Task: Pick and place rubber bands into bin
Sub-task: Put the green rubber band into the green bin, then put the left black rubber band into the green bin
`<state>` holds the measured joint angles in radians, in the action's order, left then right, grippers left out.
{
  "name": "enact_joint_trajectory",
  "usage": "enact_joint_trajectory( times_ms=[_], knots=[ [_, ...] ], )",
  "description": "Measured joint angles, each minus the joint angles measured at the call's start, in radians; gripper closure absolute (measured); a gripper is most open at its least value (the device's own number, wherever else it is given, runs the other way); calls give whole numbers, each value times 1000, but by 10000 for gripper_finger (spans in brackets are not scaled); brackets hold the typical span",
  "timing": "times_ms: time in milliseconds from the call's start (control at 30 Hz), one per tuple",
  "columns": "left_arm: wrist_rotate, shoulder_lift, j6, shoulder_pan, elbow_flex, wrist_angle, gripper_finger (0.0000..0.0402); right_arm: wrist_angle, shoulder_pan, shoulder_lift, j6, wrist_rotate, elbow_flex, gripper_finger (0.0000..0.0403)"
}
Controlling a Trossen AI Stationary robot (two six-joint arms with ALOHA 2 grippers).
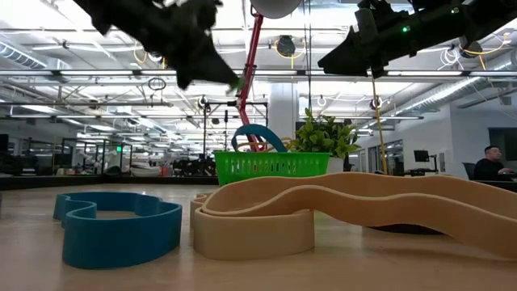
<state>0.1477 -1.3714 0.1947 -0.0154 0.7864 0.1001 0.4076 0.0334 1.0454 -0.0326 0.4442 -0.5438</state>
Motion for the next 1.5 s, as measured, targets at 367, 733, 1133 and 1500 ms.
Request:
enact_joint_trajectory(
  times_ms=[367,733,1133,1500],
  knots=[
    [-108,-239,62,37,0,74,394,0,0,0,0,0,0,222],
    [-114,-280,73,37,0,81,387,0,0,0,0,0,0,222],
    [-114,-280,71,37,0,115,330,0,0,0,0,0,0,222],
    [-190,-220,20,37,0,111,316,0,0,0,0,0,0,222]
  ],
)
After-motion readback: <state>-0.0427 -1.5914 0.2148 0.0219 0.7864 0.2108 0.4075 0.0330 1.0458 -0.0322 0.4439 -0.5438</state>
